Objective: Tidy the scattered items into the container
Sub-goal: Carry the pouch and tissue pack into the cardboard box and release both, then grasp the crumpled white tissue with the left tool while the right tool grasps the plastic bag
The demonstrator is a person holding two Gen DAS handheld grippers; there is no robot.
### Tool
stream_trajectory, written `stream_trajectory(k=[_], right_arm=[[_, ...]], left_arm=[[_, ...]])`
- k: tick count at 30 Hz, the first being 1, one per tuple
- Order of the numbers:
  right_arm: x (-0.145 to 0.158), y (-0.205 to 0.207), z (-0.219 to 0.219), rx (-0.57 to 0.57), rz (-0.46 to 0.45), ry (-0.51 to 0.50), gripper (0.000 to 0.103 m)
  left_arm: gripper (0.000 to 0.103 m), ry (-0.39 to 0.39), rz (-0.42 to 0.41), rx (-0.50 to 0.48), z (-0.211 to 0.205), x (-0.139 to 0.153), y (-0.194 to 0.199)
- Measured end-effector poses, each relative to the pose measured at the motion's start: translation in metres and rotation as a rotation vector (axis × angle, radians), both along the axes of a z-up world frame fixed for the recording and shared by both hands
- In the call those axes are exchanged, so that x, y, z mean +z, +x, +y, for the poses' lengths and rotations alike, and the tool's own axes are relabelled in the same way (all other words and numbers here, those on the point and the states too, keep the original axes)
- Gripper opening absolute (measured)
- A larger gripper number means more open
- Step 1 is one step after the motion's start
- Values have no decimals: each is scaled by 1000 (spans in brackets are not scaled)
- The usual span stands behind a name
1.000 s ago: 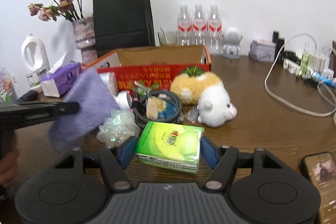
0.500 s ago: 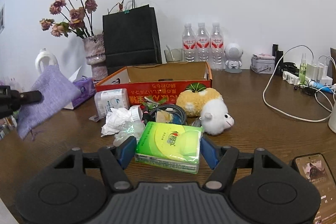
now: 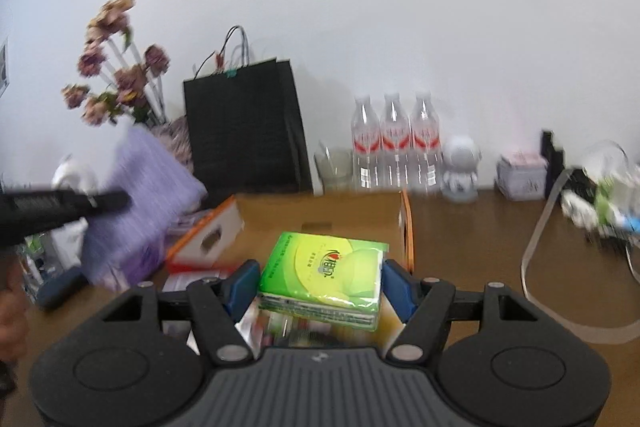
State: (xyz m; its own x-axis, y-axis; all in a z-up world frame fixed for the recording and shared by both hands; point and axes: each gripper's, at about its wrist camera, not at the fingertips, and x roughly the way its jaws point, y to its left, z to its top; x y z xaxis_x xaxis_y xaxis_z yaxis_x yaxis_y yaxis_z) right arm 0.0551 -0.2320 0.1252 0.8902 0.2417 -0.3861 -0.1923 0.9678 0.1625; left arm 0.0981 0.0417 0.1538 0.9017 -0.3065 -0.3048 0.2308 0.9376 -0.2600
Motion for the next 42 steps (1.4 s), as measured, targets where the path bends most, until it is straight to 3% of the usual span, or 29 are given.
stream_trajectory(k=[3,6,9,12,14,15,17,18,19,22,24,27,28,33,37,40,42], right_arm=[[15,77,-2,14,68,9,66],[12,153,4,13,160,-10,66],[-9,225,19,-4,267,-72,66],[-38,276,30,10,394,-80,66],[-59,300,39,-19,455,-137,66],[-66,309,41,-34,472,-167,66],[-76,321,45,-33,496,-207,66],[-80,325,46,-33,509,-226,67],[-84,329,47,-33,518,-243,67],[-88,333,49,-49,517,-296,74],[-79,334,45,-66,513,-275,83],[-59,325,38,-63,512,-206,93],[-52,319,36,-61,512,-194,93],[-22,273,29,-55,495,-173,93],[-4,210,25,-47,390,-126,93],[1,154,23,-41,220,-98,93],[-1,122,23,-50,108,-106,96]], left_arm=[[5,37,88,-4,-14,-5,68],[5,59,208,8,-23,-19,130],[5,111,337,67,-31,-42,187],[9,232,417,159,-43,-65,218],[15,273,474,171,-46,-77,233],[20,293,487,169,-47,-80,236],[73,327,480,178,-45,-83,239],[79,339,472,176,-43,-83,240],[79,349,468,163,-41,-84,240],[79,370,478,166,-40,-78,238],[80,369,473,181,-40,-69,234],[93,381,471,218,-36,-54,228],[100,380,472,227,-34,-50,224],[103,349,417,227,-26,-26,180],[103,338,262,229,-27,-15,117],[103,328,135,230,-28,-18,65],[103,316,111,226,-28,-22,41]])
